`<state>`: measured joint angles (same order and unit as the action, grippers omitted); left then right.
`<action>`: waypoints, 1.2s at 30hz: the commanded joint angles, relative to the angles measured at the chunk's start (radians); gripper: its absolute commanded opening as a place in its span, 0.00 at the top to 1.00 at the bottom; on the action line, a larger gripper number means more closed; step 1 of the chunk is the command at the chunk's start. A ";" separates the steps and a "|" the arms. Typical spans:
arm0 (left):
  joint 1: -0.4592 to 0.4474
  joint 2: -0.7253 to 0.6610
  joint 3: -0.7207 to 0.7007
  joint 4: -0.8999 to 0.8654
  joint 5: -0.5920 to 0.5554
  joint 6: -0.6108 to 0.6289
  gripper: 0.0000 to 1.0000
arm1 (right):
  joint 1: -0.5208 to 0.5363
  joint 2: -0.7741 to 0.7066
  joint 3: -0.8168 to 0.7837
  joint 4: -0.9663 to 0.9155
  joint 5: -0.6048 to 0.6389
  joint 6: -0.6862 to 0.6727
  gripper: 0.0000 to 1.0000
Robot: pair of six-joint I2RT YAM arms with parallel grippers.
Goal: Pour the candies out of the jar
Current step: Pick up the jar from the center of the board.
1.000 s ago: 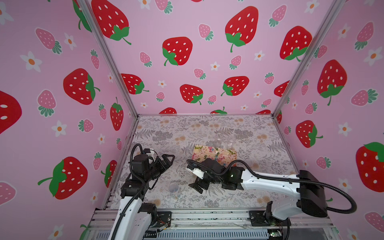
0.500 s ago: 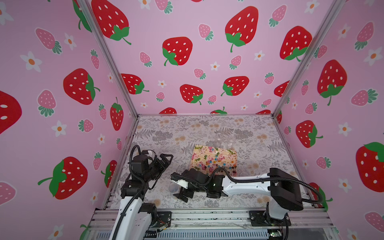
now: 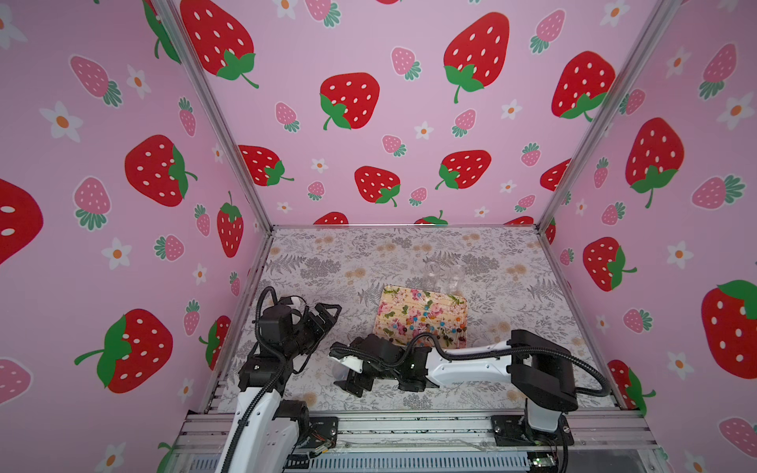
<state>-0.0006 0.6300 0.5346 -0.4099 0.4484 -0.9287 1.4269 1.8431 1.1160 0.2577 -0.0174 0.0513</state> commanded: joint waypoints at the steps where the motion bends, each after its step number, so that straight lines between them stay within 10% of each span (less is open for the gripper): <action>1: 0.005 -0.006 -0.009 0.021 0.013 -0.022 0.01 | 0.007 0.020 0.028 0.054 -0.004 -0.007 0.13; 18: 0.005 -0.006 -0.006 0.019 0.018 -0.024 0.01 | 0.004 -0.030 -0.020 0.074 0.027 0.013 0.41; 36: 0.005 -0.009 0.003 0.082 0.082 0.042 0.00 | -0.095 -0.412 -0.159 -0.096 0.097 0.072 0.45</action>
<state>0.0002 0.6300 0.5316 -0.3851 0.4866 -0.9199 1.3571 1.5017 0.9668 0.2173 0.0532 0.1043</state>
